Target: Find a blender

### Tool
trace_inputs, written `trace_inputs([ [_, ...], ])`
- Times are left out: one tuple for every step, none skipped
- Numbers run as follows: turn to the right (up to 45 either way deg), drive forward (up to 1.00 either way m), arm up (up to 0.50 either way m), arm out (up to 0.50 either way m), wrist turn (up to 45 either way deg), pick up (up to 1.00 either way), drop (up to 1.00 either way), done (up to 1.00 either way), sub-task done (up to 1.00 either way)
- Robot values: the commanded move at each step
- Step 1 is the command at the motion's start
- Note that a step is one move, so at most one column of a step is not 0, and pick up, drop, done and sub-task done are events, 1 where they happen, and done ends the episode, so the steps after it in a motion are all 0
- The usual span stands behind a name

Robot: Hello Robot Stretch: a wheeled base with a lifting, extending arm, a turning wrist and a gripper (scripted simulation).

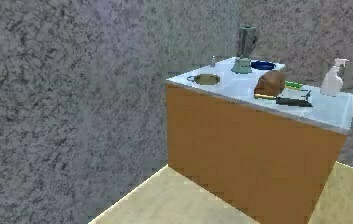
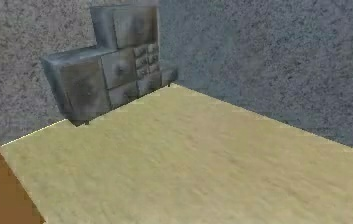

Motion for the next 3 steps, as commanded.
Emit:
trace_inputs([
  [0.0, 0.95, 0.00, 0.00, 0.0, 0.00, 0.00, 0.00, 0.00],
  [30.0, 0.00, 0.00, 0.00, 0.0, 0.00, 0.00, 0.00, 0.00],
  [0.0, 0.00, 0.00, 0.00, 0.0, 0.00, 0.00, 1.00, 0.00],
])
